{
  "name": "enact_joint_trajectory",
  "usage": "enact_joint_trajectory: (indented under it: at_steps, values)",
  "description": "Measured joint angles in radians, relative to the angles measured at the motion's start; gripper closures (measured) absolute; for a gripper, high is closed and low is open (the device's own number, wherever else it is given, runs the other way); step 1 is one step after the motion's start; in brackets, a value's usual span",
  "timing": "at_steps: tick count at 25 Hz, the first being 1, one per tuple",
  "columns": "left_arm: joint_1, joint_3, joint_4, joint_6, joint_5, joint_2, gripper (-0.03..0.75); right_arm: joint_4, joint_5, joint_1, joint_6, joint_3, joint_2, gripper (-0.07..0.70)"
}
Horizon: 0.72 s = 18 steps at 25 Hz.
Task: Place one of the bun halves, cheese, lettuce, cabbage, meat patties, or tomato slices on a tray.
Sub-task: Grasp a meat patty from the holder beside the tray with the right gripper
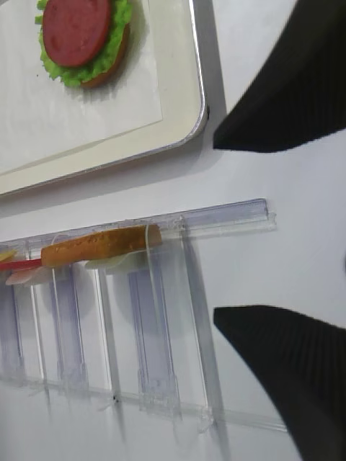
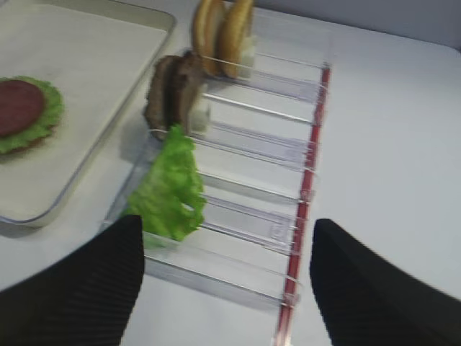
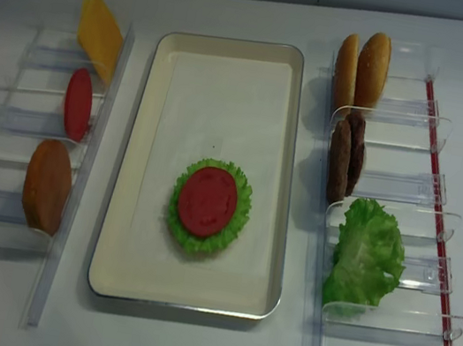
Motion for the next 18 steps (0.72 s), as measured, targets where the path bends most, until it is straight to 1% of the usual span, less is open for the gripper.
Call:
enact_joint_trajectory:
  at_steps: [5,10,14,18]
  values:
    - [0.000,0.000,0.000,0.000,0.000,0.000,0.286,0.204,-0.015,0.000,-0.115,-0.064,0.189,0.122]
    - [0.000,0.000,0.000,0.000,0.000,0.000,0.286,0.426,-0.031,0.000,-0.280,-0.092,0.368,0.122]
    - [0.000,0.000,0.000,0.000,0.000,0.000,0.286,0.550,-0.060,0.000,-0.382,-0.092,0.490,0.122]
    - [0.000,0.000,0.000,0.000,0.000,0.000,0.286,0.628,-0.084,0.000,-0.467,-0.094,0.591,0.122]
